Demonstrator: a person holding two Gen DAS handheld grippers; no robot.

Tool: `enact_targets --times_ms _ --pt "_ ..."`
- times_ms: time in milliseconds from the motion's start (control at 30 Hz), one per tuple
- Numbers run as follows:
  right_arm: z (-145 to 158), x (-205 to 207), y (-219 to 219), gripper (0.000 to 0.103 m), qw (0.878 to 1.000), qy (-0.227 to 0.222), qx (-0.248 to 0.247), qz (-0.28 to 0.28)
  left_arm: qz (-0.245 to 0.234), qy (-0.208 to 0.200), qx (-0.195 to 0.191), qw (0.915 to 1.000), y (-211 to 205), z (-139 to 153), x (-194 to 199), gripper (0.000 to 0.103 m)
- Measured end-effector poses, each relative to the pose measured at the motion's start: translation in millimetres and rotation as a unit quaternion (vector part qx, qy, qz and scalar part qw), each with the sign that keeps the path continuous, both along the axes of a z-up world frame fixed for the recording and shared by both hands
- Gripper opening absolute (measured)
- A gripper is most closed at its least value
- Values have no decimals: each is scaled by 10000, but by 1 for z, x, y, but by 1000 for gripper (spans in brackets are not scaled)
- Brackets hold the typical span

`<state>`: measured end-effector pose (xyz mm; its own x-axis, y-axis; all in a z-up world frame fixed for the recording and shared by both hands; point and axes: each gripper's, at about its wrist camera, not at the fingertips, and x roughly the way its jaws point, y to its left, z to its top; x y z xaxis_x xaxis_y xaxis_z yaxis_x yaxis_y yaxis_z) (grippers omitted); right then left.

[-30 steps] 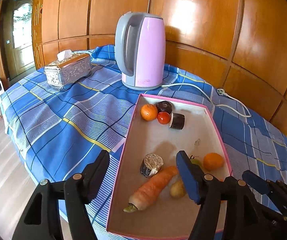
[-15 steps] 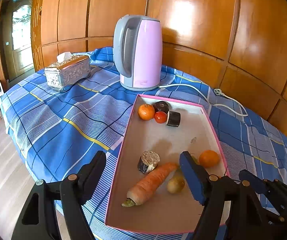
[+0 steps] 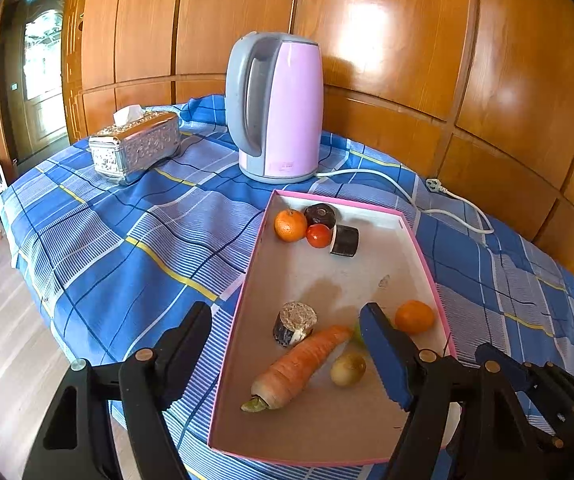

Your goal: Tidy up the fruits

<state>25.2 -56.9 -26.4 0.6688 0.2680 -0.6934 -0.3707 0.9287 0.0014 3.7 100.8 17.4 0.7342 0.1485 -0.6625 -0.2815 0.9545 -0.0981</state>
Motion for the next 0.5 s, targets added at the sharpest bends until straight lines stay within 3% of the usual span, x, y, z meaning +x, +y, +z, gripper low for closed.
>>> enact_targets --times_ms 500 --pt "0 0 0 40 10000 12 -21 7 32 7 -16 10000 0 2 -1 84"
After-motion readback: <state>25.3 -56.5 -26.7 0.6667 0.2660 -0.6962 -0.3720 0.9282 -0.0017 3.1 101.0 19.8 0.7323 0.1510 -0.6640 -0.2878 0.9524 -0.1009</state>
